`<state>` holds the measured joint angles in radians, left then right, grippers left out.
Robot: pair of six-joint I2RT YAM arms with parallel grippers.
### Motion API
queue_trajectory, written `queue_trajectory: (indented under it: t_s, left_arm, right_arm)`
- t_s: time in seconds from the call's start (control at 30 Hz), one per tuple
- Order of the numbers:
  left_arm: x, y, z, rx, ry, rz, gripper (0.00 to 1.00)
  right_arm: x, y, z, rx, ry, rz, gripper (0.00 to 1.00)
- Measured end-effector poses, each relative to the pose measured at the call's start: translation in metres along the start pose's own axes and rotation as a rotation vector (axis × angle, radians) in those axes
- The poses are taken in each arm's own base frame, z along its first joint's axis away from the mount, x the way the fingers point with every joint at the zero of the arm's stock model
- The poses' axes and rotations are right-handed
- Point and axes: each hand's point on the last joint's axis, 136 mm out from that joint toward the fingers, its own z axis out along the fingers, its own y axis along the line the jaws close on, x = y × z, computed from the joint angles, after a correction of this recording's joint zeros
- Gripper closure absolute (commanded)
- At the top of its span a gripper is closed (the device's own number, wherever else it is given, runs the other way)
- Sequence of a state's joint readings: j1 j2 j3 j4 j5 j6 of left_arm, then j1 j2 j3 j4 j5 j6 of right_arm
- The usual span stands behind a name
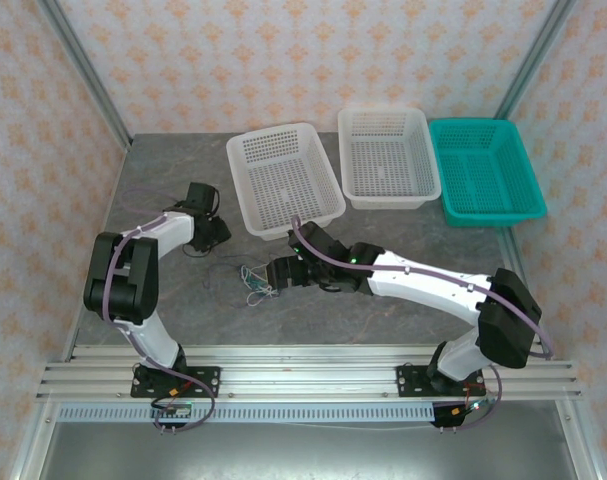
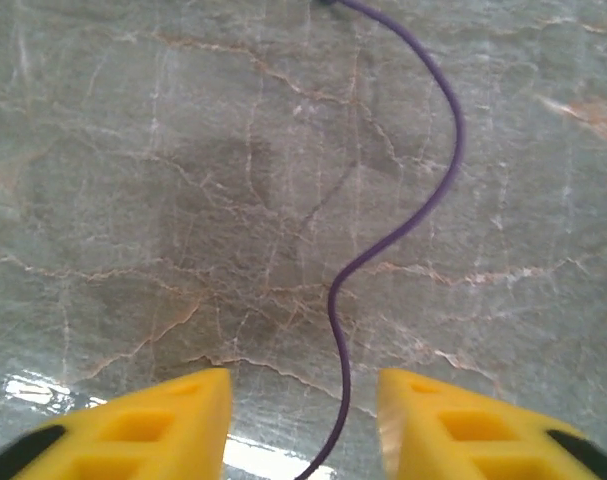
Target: Untangle the cables
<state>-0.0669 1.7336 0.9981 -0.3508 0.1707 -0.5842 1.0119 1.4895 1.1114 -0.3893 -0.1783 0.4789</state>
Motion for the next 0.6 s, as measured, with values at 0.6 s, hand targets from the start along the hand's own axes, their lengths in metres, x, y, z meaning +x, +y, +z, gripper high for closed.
queue_trajectory:
  t_s: [0.6]
  left_arm:
    - [0.003, -0.057, -0.200, 0.327, -0.325, 0.081, 1.00]
  right_arm:
    - [-0.043, 0.036, -0.033, -0.157, -0.303, -0.156, 0.10]
